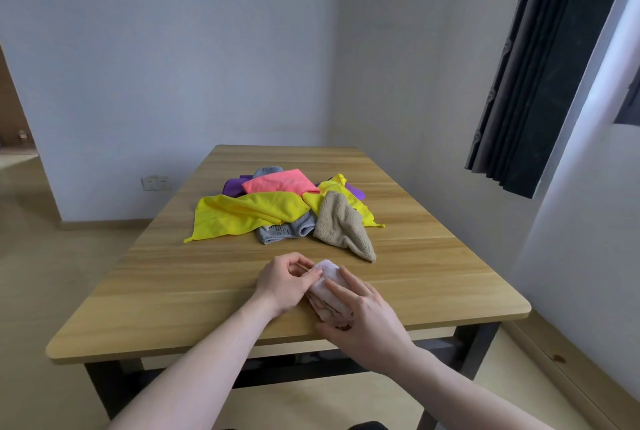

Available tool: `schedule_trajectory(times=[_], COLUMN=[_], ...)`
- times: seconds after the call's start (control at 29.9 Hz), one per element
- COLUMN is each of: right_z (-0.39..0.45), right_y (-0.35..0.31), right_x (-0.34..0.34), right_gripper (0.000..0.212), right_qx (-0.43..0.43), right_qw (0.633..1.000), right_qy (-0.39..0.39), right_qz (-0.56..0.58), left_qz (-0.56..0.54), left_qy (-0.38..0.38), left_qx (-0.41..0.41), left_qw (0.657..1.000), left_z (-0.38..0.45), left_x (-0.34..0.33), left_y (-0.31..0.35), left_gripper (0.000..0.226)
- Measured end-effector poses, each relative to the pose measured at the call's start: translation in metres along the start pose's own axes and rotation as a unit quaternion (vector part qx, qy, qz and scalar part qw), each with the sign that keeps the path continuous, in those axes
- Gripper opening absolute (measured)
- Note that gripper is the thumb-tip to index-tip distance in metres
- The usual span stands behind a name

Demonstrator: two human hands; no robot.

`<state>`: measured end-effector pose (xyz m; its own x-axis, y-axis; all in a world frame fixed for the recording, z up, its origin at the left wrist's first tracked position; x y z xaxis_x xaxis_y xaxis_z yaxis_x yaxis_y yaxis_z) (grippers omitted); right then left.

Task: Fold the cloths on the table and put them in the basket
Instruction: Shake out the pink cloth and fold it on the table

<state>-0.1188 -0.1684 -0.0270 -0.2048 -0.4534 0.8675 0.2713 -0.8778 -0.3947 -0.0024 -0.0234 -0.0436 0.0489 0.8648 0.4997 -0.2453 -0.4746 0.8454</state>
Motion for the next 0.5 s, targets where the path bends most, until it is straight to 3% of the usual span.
schedule_trajectory(times=[0.3, 0.5], right_z=[0.003, -0.002], right_y=[0.033, 0.118], right_x=[0.008, 0.078], right_gripper=[0.059, 0.049], right_qx=[-0.025, -0.134], right_qw=[0.999, 0.982], right_qy=[0.045, 0.130], right_qz=[0.011, -0.030], left_qz=[-0.078, -0.070], left_qy=[-0.007, -0.013], left_qx=[0.002, 0.005], left_qw=[0.997, 0.997], left_z=[-0.007, -0.006], left_x=[0.001, -0.003], left_y=[0.004, 0.003], left_gripper=[0.029, 0.032])
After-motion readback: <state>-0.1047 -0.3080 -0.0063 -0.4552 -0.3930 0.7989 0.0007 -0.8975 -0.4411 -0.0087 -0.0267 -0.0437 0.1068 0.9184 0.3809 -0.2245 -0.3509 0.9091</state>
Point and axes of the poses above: each hand's wrist, its own z-axis towards the middle knuckle, its own x-axis out of the back of the hand, y = z × x, the point moved 10 cm from there along z, towards the middle knuckle, and after that the axes turned 2 degrees about -z, right-handed, at the moved point
